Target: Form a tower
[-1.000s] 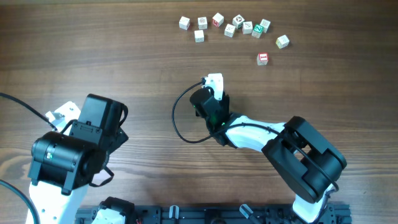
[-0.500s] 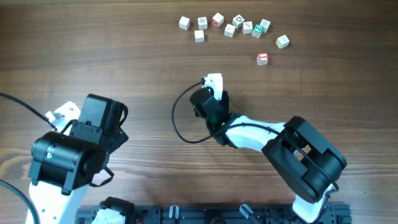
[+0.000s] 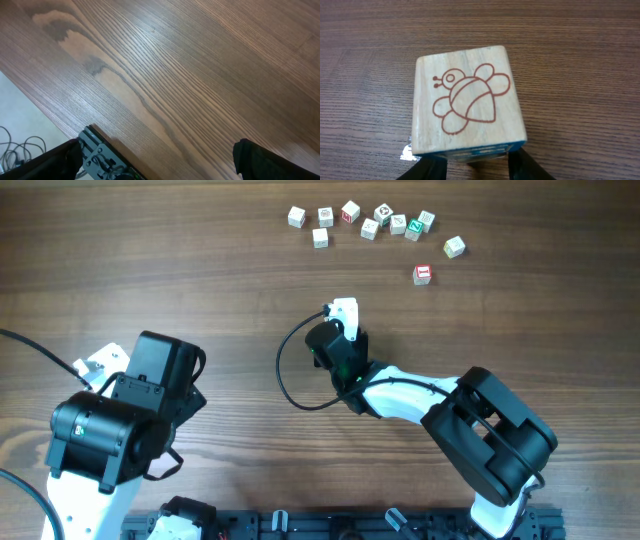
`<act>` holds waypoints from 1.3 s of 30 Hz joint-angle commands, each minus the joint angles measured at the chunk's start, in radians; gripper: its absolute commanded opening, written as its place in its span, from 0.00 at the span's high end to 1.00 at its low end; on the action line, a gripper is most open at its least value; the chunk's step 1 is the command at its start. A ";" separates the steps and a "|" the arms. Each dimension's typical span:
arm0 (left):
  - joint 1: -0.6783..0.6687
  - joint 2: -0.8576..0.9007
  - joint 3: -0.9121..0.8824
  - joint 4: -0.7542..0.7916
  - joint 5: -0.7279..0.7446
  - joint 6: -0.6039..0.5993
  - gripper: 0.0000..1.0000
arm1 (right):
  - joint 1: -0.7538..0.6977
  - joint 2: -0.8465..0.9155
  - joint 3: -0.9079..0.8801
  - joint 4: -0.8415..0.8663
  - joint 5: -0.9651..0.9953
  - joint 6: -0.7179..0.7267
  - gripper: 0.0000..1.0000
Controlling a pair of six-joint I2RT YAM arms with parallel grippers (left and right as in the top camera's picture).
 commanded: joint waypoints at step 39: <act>0.005 -0.004 0.000 -0.001 -0.002 -0.019 0.00 | -0.008 0.018 0.000 -0.005 -0.056 0.034 0.68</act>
